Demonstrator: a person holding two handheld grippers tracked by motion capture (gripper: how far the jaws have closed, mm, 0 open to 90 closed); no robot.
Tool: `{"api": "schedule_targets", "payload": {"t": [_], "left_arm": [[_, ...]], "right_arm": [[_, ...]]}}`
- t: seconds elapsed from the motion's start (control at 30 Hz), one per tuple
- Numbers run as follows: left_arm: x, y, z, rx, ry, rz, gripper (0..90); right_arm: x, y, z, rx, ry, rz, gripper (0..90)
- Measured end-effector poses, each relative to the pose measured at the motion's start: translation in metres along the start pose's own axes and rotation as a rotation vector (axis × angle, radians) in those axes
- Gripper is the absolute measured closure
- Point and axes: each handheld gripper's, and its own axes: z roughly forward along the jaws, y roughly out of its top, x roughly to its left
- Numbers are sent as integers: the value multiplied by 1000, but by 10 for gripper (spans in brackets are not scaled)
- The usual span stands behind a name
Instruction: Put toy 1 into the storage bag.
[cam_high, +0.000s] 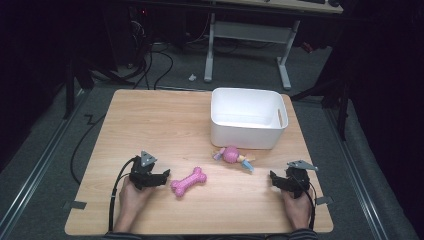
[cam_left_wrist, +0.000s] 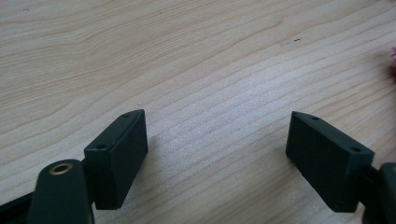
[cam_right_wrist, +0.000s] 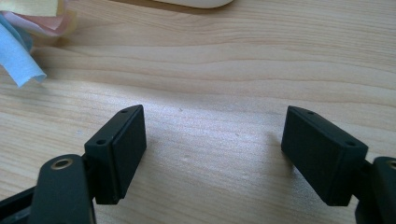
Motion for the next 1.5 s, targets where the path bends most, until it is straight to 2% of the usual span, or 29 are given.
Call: {"api": "schedule_targets", "payload": {"t": [0.23, 0.4, 0.53, 0.73, 0.9, 0.97, 1.2, 1.33, 1.5], "left_arm": [[1, -1, -1, 1, -3, 6, 226], [4, -2, -3, 5, 8, -6, 231], [8, -3, -7, 10, -2, -23, 236], [13, -6, -14, 21, 11, -45, 240], [14, -3, -26, 20, 15, -33, 245], [16, -1, -35, -6, 6, -37, 257], [18, 7, -54, -40, -18, -45, 267], [16, 12, -63, -45, -46, -30, 271], [7, 20, -70, -48, -97, 6, 273]], "right_arm": [[0, 0, 0, 2, 4, -7, 220], [0, 0, 0, 0, 7, -10, 220], [0, 0, 0, -1, 7, -10, 220], [0, 0, 0, -1, 7, -10, 220], [1, 0, 0, -1, 8, -10, 220], [1, 0, 0, 0, 9, -11, 220], [1, 0, 0, 0, 10, -11, 220], [1, 0, 0, 0, 10, -9, 220], [1, 0, 0, 1, 11, -10, 220]]}}
